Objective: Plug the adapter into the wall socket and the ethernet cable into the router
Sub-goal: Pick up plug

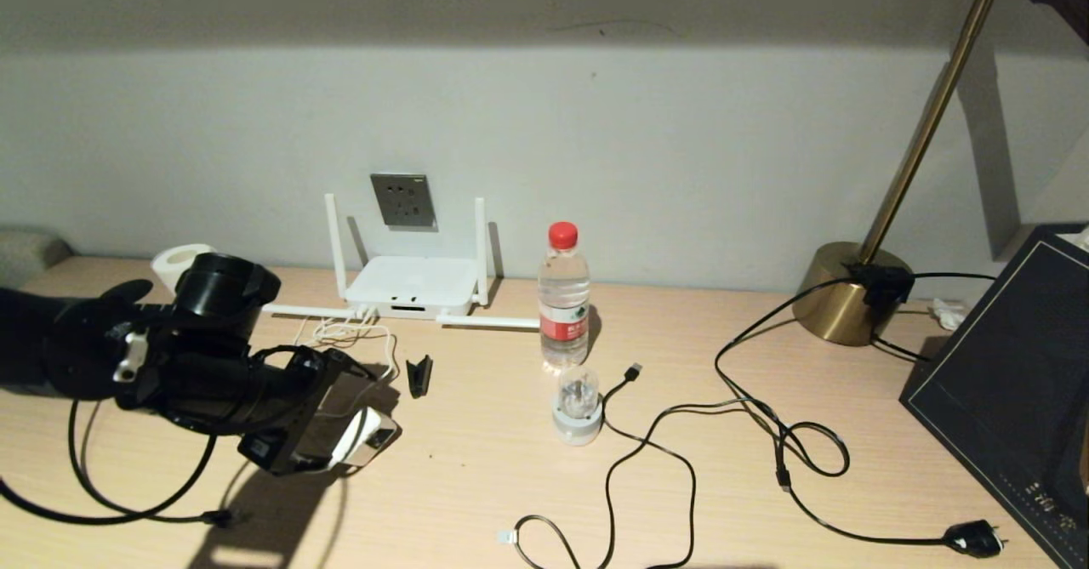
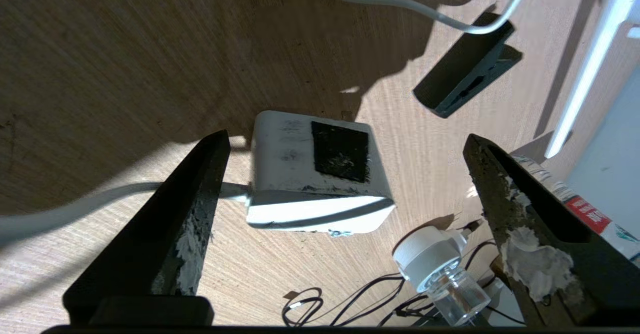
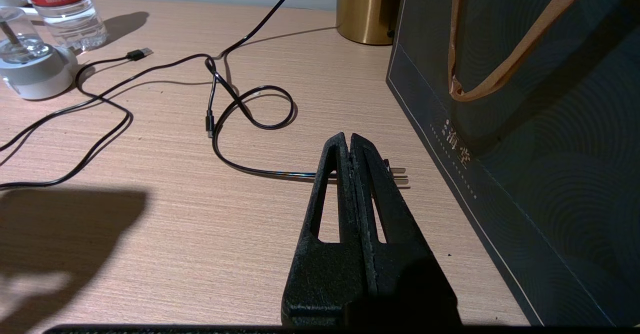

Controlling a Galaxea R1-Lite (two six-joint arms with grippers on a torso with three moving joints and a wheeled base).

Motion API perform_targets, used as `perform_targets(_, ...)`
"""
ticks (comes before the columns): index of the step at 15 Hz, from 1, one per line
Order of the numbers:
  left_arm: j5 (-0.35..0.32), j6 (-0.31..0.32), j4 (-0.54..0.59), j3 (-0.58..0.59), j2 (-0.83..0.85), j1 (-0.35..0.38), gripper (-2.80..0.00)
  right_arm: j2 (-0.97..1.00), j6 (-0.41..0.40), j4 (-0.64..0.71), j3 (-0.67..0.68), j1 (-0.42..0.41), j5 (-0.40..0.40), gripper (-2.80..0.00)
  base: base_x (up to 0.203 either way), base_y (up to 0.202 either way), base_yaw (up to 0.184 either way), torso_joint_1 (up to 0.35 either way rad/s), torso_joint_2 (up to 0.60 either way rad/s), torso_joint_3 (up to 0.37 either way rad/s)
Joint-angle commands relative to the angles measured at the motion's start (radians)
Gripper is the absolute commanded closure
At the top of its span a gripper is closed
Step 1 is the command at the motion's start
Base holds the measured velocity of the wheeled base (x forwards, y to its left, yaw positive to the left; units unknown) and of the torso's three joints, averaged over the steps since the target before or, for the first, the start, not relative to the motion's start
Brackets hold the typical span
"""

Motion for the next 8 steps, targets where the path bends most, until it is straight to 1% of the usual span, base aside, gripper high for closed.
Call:
perform_targets(1,-0.002,-0.007,0.001,-0.009,0.003,0.0,-2.8,0.0,0.0,-0.001,0.011,0.0,0.0,0.0,0.0,0.0,0.0,0.0,0.0,0.0)
perform_targets(8,-0.003,-0.004,0.001,-0.05,0.012,0.002,-2.8,0.0,0.0,-0.001,0.011,0.0,0.0,0.0,0.0,0.0,0.0,0.0,0.0,0.0)
